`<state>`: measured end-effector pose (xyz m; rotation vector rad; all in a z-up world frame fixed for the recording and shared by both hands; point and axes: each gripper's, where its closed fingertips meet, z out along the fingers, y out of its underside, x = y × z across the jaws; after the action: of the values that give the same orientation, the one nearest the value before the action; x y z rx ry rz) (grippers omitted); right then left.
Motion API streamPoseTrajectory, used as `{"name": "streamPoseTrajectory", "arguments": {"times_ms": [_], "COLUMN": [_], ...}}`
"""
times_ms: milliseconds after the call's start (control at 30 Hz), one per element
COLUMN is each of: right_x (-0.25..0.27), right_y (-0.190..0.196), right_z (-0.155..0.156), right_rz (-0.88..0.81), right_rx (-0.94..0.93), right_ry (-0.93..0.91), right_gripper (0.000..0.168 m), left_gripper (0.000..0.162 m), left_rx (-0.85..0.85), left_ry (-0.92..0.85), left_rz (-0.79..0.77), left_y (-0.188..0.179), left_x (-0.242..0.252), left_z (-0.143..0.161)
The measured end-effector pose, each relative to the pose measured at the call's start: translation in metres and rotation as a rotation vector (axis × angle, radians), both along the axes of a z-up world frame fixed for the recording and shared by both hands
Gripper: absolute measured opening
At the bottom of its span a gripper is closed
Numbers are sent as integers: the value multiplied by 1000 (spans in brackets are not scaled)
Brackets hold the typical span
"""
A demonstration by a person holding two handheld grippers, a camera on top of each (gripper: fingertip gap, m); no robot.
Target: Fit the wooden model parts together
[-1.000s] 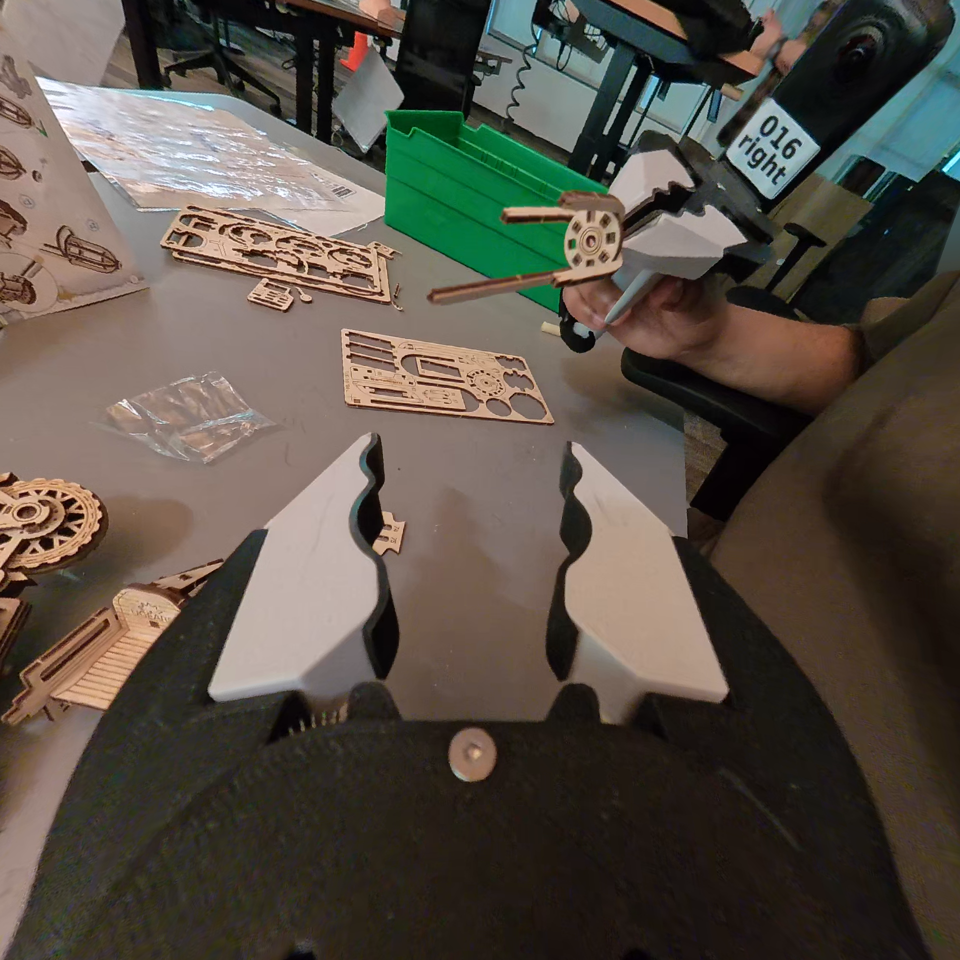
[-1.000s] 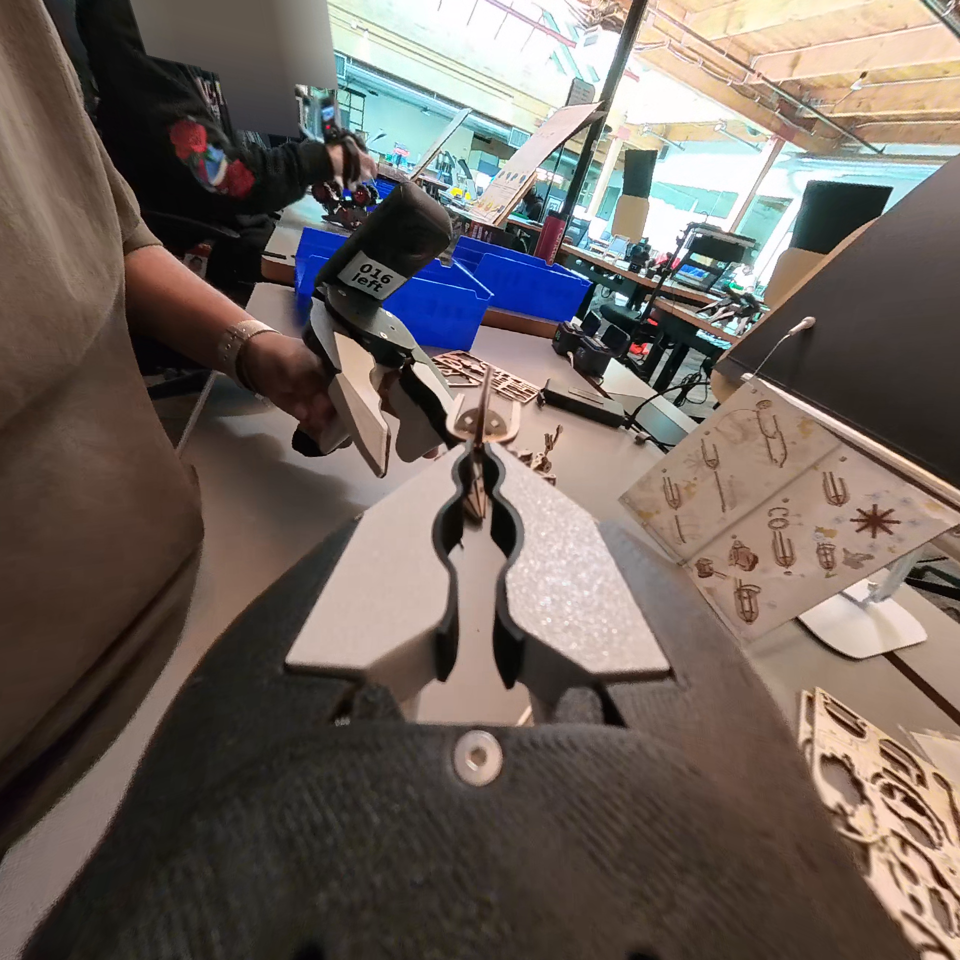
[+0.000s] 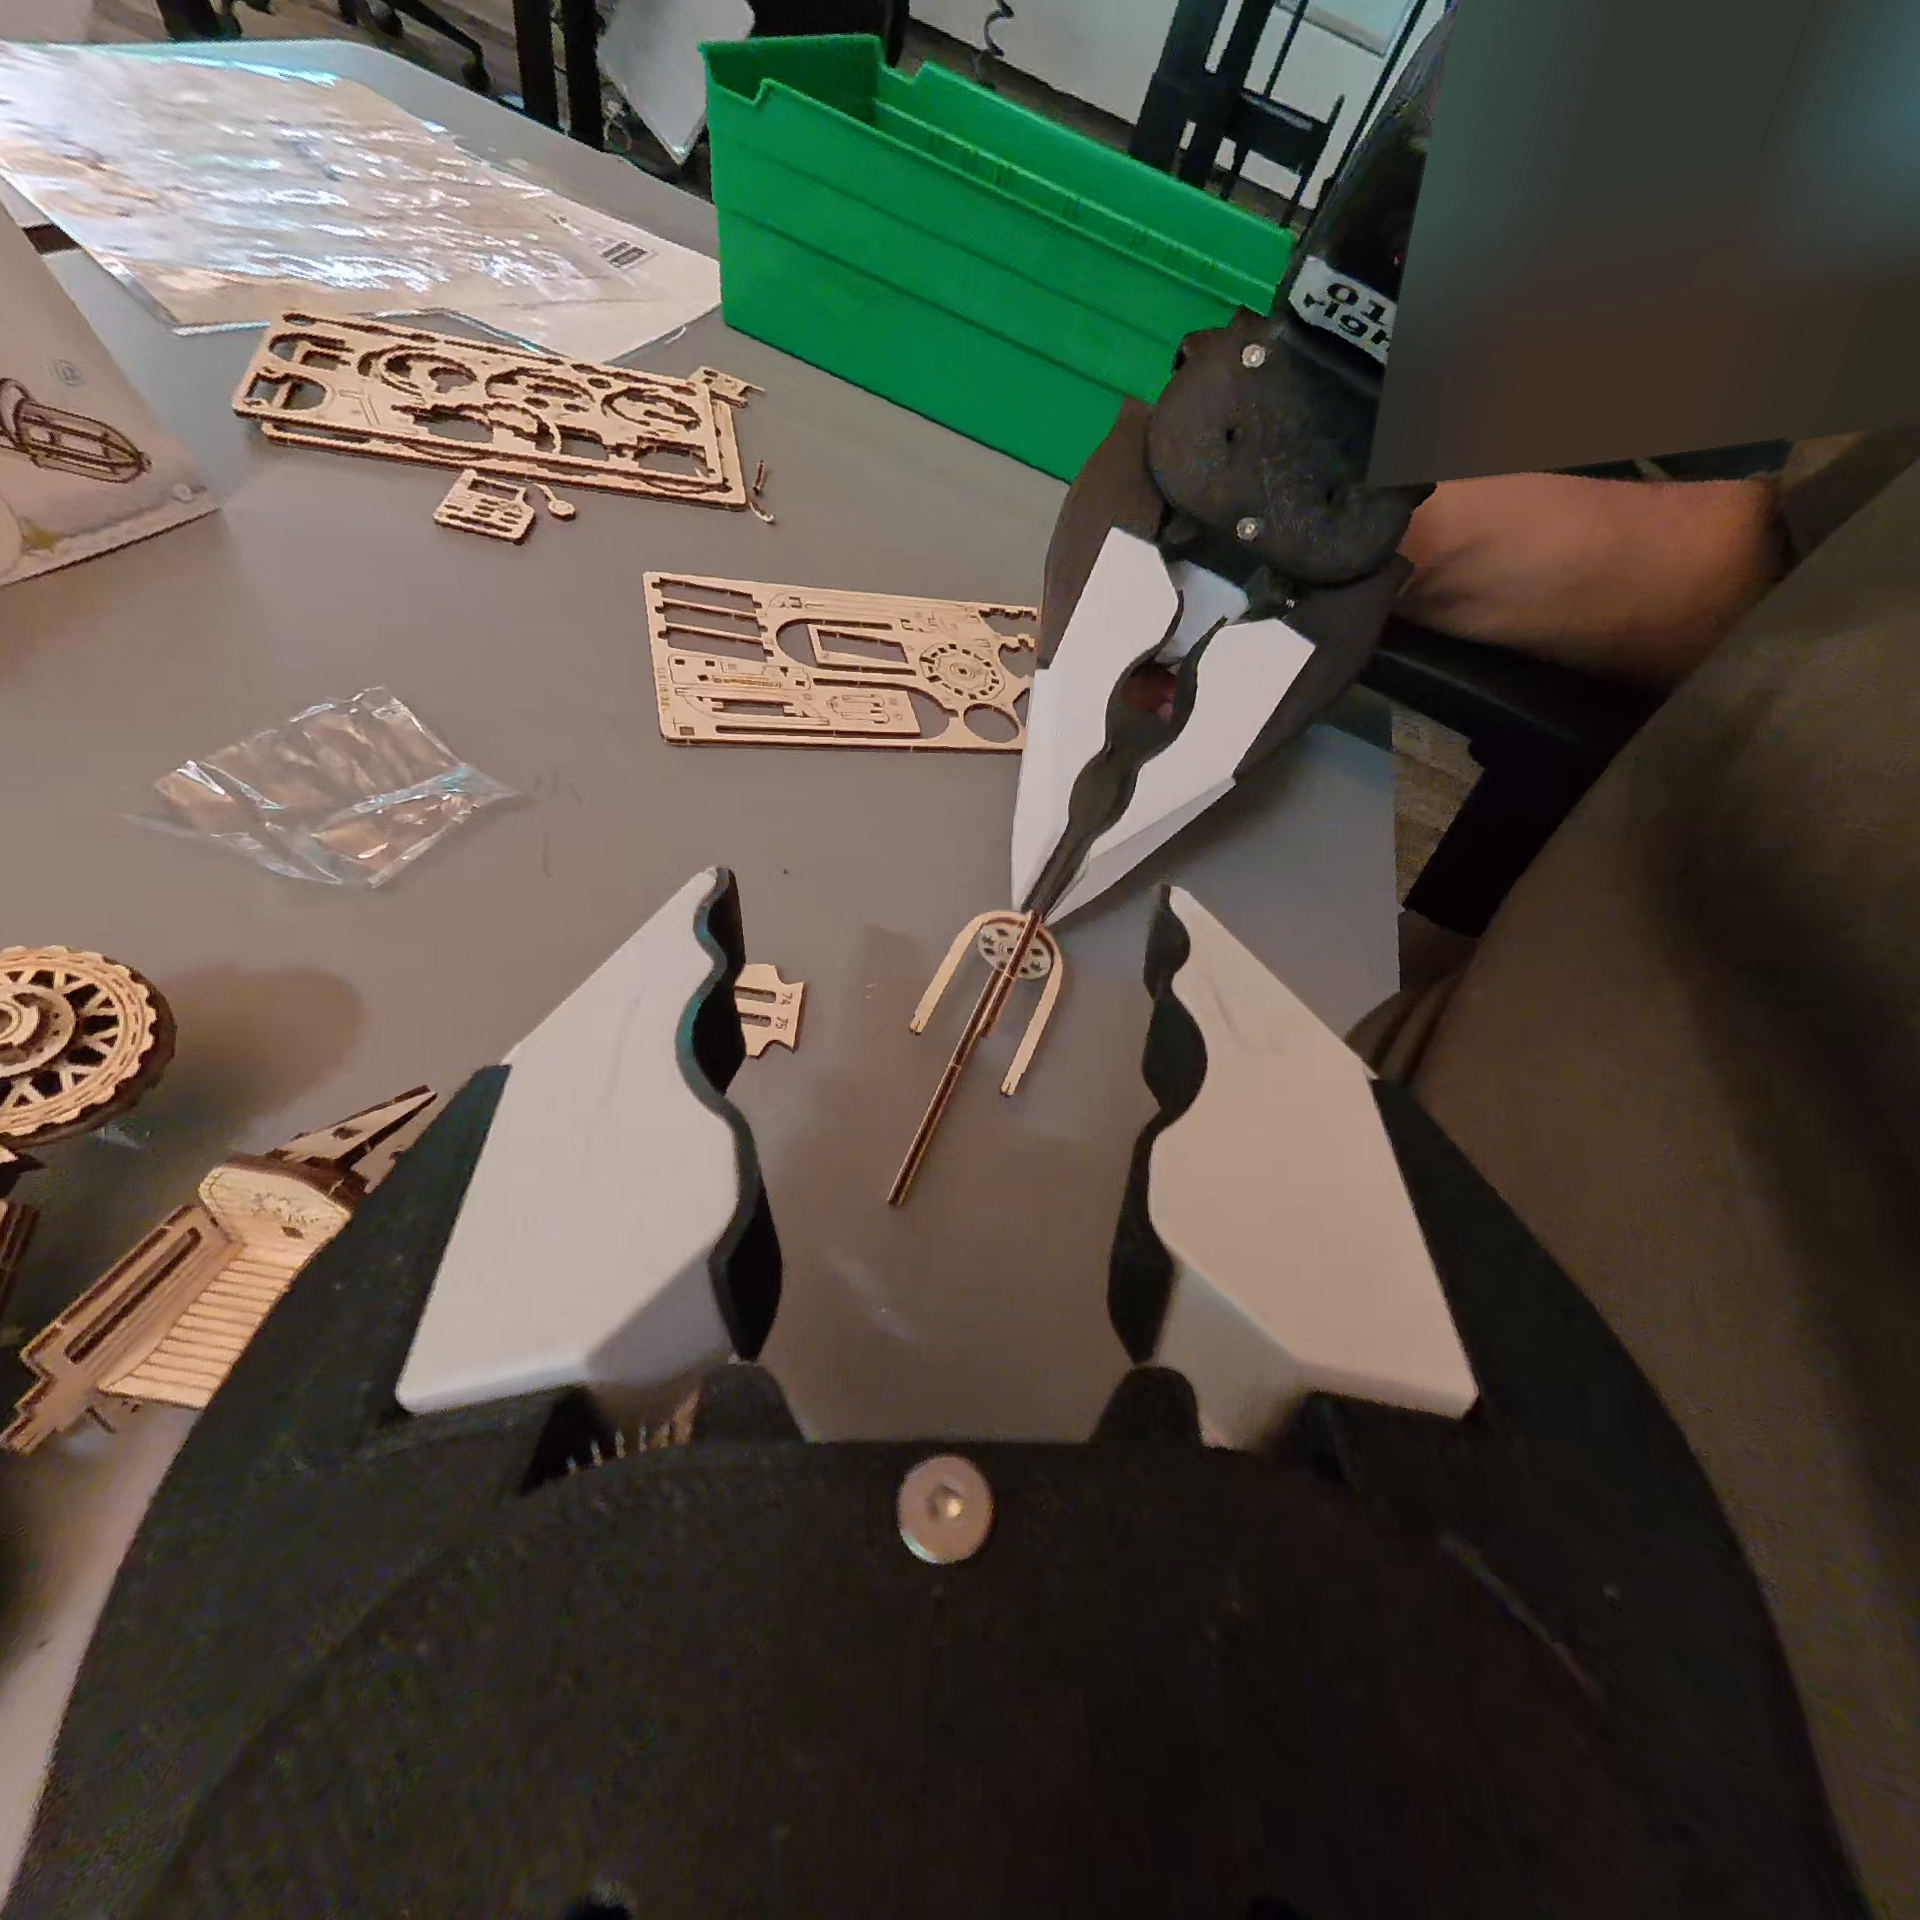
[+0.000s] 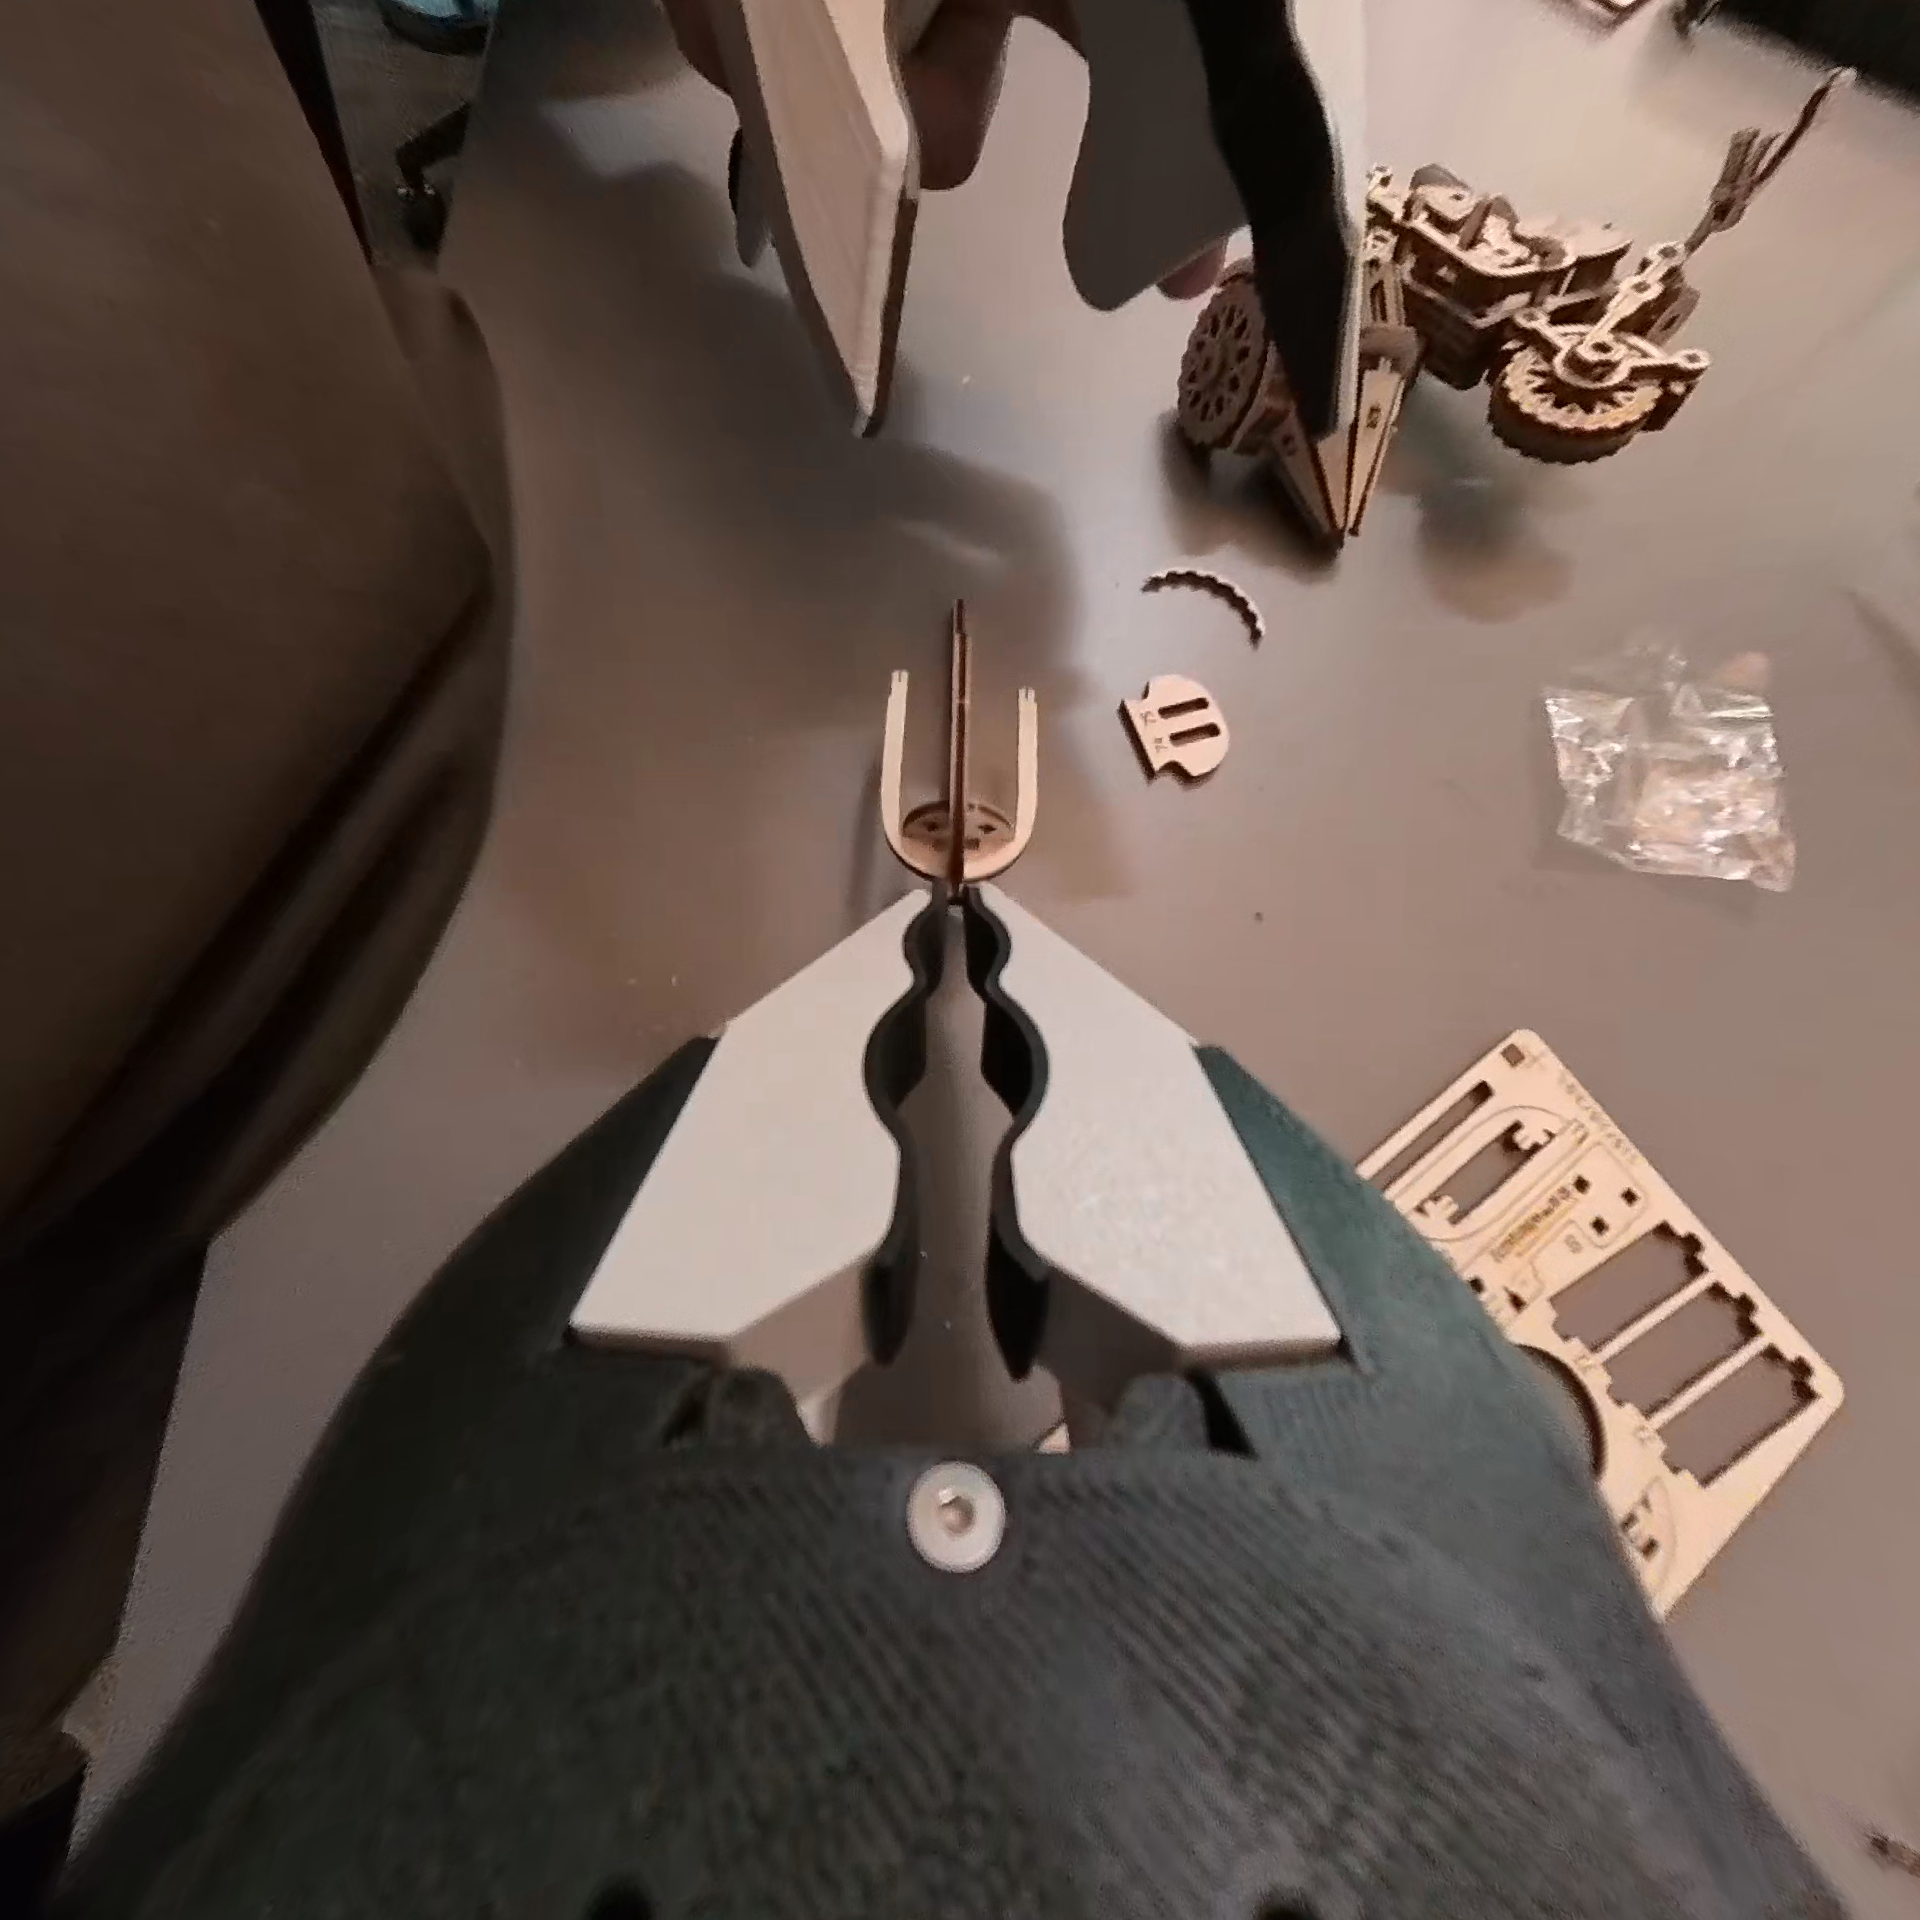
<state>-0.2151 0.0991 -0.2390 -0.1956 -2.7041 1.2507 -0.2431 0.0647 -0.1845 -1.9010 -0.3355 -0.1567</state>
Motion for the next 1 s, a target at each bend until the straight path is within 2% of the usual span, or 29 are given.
{"name": "streamPoseTrajectory", "arguments": {"times_ms": [300, 1000], "right_x": [-1, 3], "right_y": [4, 4], "right_z": [-13, -6], "right_rz": [-12, -5], "right_rx": [60, 29], "right_ry": [-28, -58], "right_gripper": [2, 8], "left_gripper": [78, 78], "left_rx": [-4, -2], "left_ry": [-9, -18], "left_rz": [-4, 1], "left_y": [1, 1], "left_x": [1, 0], "left_z": [-1, -1]}}
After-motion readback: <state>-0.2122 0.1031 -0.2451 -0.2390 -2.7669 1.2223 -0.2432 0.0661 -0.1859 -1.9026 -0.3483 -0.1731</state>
